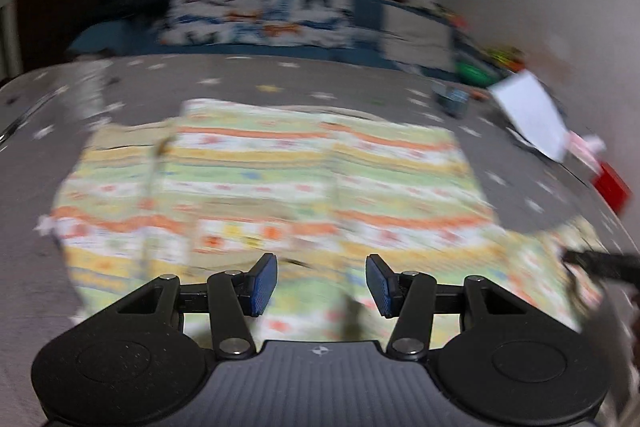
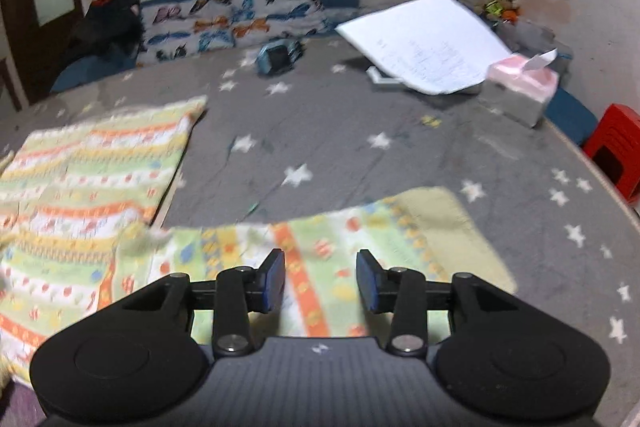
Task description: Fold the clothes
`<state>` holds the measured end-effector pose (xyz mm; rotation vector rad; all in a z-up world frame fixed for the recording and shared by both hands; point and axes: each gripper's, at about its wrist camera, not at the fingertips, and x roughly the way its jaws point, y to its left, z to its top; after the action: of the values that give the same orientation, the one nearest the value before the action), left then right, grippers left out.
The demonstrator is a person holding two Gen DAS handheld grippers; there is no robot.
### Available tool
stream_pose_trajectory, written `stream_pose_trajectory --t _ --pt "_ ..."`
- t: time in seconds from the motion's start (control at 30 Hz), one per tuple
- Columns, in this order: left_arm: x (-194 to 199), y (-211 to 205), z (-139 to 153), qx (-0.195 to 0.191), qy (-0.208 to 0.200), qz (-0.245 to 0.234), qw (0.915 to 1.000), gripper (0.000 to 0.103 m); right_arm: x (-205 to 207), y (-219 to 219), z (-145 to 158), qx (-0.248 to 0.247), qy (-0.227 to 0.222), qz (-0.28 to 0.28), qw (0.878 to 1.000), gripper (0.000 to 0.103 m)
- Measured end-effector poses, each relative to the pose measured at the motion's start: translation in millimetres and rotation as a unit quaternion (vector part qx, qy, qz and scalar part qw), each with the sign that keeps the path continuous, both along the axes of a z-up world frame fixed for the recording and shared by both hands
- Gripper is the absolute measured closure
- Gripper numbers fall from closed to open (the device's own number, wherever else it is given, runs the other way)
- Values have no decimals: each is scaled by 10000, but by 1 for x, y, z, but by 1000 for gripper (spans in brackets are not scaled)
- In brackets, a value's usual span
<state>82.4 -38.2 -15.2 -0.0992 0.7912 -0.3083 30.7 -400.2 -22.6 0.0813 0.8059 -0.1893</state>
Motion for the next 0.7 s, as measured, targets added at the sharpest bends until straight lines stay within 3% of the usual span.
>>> stream_pose_trajectory --t 0.23,0.33,0.57,0.67,0.7 --pt "12 52 -9 133 -103 1079 9940 51 0 0 0 -50 15 -25 10000 49" --pt "8 63 -6 362 -291 1537 9870 51 0 -3 -2 -34 21 -48 10000 46" --pt "1 89 -3 858 -585 2409 9650 51 1 -2 -2 -91 54 -53 9999 42" --pt "-1 104 -1 1227 -646 2849 9485 50 1 -3 -1 -84 67 -45 9999 41" --pt "-1 111 0 1197 -627 2918 9469 48 1 -4 -1 -86 70 -40 9999 41"
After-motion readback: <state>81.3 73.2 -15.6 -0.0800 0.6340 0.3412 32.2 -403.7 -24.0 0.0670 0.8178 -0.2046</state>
